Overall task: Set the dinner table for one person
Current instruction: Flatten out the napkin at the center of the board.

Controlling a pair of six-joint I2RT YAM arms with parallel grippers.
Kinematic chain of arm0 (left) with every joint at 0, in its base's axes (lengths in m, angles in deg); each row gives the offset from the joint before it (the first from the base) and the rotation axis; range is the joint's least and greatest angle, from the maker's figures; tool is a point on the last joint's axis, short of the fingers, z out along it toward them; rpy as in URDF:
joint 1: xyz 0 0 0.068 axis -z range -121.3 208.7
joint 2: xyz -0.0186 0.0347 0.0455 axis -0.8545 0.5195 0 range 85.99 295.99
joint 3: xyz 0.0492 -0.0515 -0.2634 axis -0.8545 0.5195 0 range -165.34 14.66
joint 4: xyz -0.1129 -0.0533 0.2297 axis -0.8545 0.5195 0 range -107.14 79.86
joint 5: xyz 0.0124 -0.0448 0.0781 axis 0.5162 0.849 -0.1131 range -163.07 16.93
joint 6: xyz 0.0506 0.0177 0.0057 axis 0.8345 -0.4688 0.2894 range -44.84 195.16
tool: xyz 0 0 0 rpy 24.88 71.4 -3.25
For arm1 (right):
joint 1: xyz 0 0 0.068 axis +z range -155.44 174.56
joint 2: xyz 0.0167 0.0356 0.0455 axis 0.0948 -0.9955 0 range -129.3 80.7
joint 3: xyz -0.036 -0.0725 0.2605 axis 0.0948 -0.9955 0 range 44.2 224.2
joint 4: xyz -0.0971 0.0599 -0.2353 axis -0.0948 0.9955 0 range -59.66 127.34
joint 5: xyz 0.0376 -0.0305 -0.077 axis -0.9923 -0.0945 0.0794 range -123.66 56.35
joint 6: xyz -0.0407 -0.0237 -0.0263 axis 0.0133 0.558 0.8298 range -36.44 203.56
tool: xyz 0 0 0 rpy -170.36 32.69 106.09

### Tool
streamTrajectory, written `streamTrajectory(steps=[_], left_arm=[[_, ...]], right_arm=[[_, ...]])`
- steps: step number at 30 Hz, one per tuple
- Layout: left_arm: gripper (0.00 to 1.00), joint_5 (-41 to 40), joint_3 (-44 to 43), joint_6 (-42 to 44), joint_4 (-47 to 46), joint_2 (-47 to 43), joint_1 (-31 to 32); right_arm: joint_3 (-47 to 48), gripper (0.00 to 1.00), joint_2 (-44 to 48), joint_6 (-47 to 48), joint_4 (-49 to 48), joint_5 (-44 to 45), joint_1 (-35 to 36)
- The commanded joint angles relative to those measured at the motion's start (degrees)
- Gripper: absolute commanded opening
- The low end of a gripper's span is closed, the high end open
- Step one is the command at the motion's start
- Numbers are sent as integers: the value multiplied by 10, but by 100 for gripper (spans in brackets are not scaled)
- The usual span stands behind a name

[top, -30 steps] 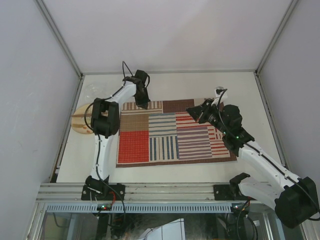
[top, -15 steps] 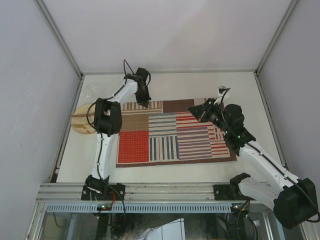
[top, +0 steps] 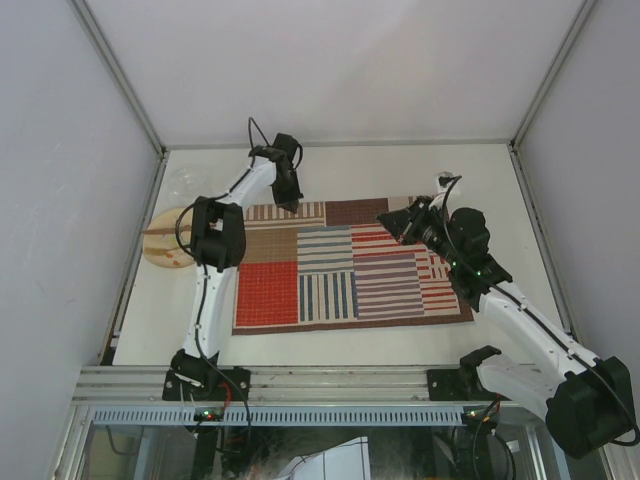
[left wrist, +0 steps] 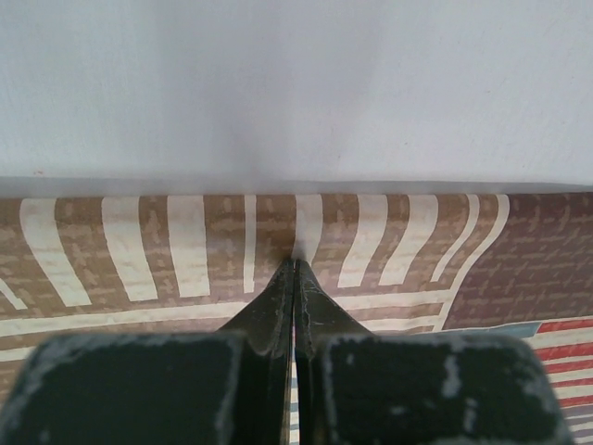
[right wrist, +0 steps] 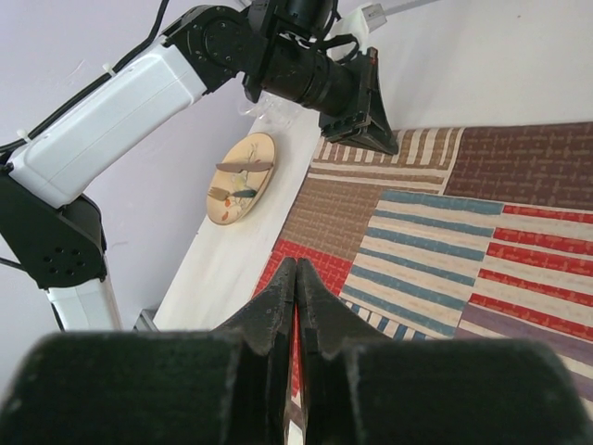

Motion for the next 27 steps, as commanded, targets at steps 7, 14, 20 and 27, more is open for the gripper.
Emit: streamTrajectory(steps=[7,14,20,27], left_arm=[[0,-26,78,5,-85,-103,5],[0,-68,232,8,-171,-265,21],[5,-86,419,24,-305,-444,39],[12,-70,636,27,-463,-635,40]], right_arm=[[-14,0,0,-1,-39,5,1],[-17,0,6,37,3,60,5],[-16,0,-52,25,30,96,-29],[-64,0,-98,-44,38,90,-155]])
